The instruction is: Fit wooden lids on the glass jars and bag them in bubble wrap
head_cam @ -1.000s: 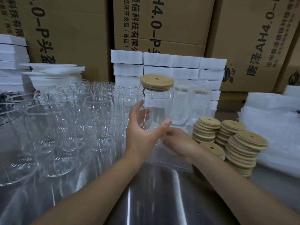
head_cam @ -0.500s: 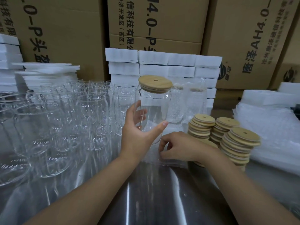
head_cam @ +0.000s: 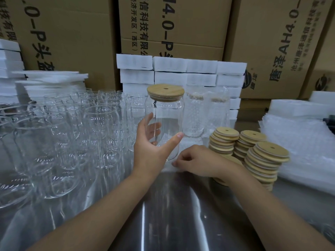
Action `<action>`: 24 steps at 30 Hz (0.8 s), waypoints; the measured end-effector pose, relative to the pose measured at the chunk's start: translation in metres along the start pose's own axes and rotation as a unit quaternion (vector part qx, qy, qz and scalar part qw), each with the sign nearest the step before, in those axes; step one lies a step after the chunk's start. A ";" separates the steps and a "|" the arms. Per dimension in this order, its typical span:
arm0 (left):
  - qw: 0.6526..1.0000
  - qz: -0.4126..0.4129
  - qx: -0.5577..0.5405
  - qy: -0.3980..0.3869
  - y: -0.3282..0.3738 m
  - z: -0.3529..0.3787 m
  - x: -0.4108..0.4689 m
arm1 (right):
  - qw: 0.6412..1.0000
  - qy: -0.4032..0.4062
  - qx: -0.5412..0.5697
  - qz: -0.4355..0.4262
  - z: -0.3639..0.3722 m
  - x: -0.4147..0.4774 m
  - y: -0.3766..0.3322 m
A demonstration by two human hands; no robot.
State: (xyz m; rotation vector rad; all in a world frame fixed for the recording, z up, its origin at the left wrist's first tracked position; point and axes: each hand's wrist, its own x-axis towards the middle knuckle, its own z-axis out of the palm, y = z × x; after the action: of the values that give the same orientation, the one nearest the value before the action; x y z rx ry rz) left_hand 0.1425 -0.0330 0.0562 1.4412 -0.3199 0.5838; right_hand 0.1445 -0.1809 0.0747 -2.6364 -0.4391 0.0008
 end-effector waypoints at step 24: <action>1.000 -0.010 -0.007 0.014 0.002 0.002 -0.002 | 0.983 0.015 0.173 0.066 0.001 -0.004 -0.007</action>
State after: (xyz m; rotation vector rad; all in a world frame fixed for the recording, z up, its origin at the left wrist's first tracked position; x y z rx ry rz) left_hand 0.1405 -0.0350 0.0571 1.4192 -0.2870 0.5835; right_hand 0.1385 -0.1762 0.0767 -2.3132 -0.2275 0.0722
